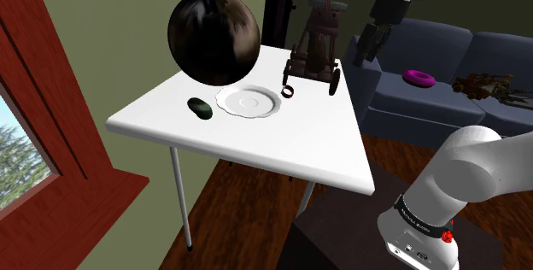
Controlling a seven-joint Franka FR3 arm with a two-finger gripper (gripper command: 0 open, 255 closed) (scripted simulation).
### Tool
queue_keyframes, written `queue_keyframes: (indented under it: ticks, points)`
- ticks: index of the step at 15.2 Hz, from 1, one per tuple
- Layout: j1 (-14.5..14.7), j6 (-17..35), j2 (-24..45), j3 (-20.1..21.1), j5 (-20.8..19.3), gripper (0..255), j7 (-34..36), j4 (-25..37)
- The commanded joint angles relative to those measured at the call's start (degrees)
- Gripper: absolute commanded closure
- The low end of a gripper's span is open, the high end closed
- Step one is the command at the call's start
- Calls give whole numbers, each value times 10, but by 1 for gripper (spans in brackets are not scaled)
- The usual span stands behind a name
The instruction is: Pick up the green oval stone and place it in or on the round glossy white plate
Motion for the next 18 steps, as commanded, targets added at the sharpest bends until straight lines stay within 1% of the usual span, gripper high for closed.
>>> queue_keyframes:
  ticks: [1, 6, 10, 14, 18]
  points:
    - [0, 0, 0, 0, 0, 0, 0, 0]
    - [12, 41, 65, 60, 29, 0, 66, 22]
    - [17, 72, 127, 107, 42, 0, 119, 52]
    - [19, 99, 197, 151, 45, 0, 173, 94]
    - [20, 120, 275, 195, 33, 0, 231, 148]
